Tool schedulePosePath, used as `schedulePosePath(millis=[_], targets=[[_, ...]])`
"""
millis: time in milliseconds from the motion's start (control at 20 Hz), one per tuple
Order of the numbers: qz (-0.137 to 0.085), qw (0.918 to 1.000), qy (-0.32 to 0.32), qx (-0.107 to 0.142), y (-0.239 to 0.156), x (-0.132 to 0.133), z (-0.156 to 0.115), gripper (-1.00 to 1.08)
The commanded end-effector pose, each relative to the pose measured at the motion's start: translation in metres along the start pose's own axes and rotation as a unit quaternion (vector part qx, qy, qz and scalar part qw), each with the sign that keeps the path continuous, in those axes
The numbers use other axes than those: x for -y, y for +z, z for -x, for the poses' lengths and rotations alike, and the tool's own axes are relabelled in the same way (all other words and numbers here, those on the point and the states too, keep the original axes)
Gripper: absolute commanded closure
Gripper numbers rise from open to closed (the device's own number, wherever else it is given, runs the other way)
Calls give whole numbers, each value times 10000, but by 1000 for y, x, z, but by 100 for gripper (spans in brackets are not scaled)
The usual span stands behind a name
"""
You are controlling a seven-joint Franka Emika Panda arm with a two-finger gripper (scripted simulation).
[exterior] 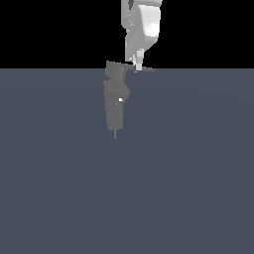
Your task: Turn on the faucet by rotating a designated handle.
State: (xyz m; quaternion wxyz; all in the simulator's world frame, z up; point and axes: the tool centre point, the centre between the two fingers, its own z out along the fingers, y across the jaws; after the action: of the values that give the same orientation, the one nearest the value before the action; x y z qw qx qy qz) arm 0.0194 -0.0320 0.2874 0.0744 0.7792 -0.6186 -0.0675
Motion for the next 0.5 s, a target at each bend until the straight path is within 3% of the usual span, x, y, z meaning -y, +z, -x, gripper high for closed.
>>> schedulePosePath(millis=[0, 450], targets=[[-4, 9999, 171, -10, 1, 0, -27, 108], [-16, 9998, 213, -9, 0, 16, -51, 108]])
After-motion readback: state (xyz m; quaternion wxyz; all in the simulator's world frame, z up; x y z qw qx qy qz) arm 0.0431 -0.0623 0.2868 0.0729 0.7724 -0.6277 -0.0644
